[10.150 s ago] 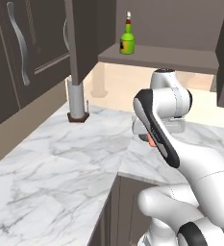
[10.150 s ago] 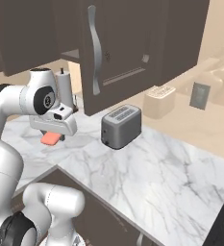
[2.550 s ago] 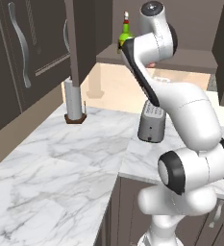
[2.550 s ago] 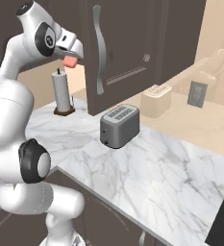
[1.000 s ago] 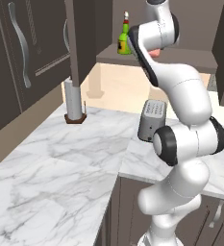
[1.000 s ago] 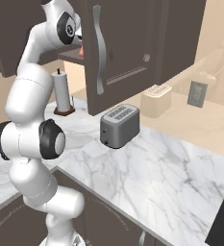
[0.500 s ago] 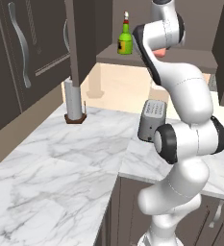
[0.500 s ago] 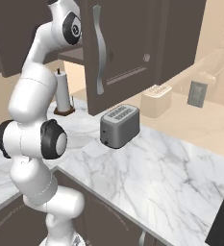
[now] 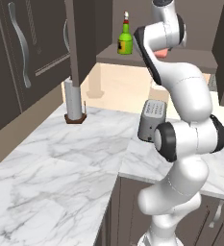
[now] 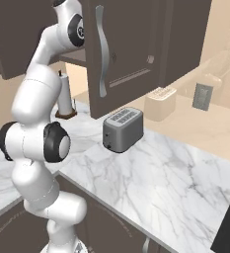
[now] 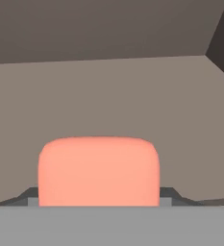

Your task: Pick up the bar soap and spray from the sink, and place them back in the cabinet, and close the cabinet doors.

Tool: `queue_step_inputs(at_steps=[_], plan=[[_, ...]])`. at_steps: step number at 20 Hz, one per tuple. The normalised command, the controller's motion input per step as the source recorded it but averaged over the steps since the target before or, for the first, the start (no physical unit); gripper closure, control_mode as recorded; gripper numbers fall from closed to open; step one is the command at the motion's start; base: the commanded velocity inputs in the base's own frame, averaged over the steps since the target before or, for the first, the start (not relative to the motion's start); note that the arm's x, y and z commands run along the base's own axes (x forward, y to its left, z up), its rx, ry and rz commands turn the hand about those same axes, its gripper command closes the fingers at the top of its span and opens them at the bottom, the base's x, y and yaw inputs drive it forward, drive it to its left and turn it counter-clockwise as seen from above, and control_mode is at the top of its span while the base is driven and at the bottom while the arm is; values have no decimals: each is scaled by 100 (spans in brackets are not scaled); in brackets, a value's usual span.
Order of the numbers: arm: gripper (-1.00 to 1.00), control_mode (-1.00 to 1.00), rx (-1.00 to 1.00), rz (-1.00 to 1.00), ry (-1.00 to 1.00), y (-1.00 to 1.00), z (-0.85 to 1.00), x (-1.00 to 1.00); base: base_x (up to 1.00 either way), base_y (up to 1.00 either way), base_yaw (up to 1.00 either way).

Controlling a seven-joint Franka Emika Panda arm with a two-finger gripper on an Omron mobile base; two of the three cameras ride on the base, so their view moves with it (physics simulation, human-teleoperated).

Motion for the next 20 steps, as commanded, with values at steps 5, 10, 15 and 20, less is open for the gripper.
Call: queue_step_inputs(at_steps=[5,10,15,20], plan=[[100,-100,0,-3,0,-5,-12,9,0,0,0],[100,-100,0,-1,0,-2,-10,8,0,0,0],[100,-100,0,0,0,-6,-4,10,0,0,0],[100,-100,0,0,0,-19,0,4,0,0,0]])
